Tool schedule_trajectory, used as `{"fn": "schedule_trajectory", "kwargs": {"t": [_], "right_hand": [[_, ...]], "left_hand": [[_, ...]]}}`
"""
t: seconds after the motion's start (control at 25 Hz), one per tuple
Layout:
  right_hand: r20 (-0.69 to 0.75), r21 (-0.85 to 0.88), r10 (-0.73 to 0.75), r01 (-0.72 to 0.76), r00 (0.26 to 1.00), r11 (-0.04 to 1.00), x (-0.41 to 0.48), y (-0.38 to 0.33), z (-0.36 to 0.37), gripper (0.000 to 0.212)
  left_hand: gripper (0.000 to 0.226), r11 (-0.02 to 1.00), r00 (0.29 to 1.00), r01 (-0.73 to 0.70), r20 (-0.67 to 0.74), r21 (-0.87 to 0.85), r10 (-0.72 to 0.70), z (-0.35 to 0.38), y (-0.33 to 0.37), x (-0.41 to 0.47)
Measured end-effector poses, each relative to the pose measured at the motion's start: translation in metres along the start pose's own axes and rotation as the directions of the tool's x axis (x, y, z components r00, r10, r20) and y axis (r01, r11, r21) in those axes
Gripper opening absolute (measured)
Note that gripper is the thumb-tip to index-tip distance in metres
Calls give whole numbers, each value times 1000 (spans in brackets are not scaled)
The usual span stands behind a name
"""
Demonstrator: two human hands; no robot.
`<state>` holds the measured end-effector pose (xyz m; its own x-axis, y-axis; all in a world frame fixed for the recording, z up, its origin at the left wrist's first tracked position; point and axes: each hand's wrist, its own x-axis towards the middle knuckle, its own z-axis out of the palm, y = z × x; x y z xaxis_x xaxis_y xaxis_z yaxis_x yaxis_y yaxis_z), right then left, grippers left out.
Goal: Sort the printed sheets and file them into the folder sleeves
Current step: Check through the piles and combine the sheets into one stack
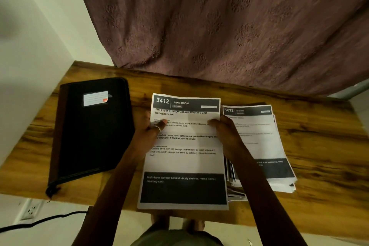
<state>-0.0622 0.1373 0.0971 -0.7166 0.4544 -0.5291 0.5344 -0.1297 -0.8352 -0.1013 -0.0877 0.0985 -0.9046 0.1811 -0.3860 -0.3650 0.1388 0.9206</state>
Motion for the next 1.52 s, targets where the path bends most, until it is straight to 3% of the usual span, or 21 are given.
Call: {"fn": "schedule_trajectory", "kwargs": {"t": [0.12,0.2,0.28,0.36,0.44,0.56,0.68,0.8,0.92,1.12,1.2,1.28,1.32,1.4,1.52], "right_hand": [[48,-39,-67,69,997,997,1,1,-8,25],[33,-198,-237,239,971,951,1,11,-23,23],[29,-450,-411,379,911,809,-4,31,-45,17],[140,-677,-482,439,865,591,-15,63,-68,13],[295,-811,-387,443,873,381,-30,107,-90,18],[435,-848,-259,489,862,203,-55,155,-102,30],[508,-817,-307,563,805,123,-64,169,-103,38],[495,-766,-341,587,799,263,-69,169,-115,30],[492,-775,-352,585,796,238,-67,178,-122,38],[467,-752,-433,604,771,263,-64,165,-111,26],[308,-700,-388,483,869,526,-65,146,-108,25],[205,-422,-219,288,954,860,-62,129,-107,21],[170,-268,-196,237,966,934,-58,120,-108,21],[137,76,-153,143,979,987,-54,99,-104,24],[131,423,-114,49,985,905,-44,63,-91,29]], "left_hand": [[30,999,999,-47,-21,19,47,0,0,1],[31,997,995,-79,-51,27,80,-3,-2,3],[29,992,989,-123,-77,36,126,-10,-7,6],[27,989,984,-144,-98,36,147,-16,-11,8],[26,990,983,-134,-122,41,138,-20,-14,8],[24,992,984,-117,-133,40,122,-19,-16,9],[26,995,986,-95,-135,40,100,-15,-17,11],[27,994,987,-99,-122,39,103,-14,-16,10],[26,993,987,-114,-107,34,117,-15,-12,8],[25,993,989,-104,-96,49,108,-12,-12,8],[25,992,989,-108,-93,69,114,-11,-10,9],[26,992,989,-101,-97,76,109,-10,-9,9],[26,991,989,-103,-95,86,112,-10,-8,9],[27,986,989,-125,-63,109,133,-11,-9,11],[29,982,988,-150,-27,115,154,-10,-9,13]]}}
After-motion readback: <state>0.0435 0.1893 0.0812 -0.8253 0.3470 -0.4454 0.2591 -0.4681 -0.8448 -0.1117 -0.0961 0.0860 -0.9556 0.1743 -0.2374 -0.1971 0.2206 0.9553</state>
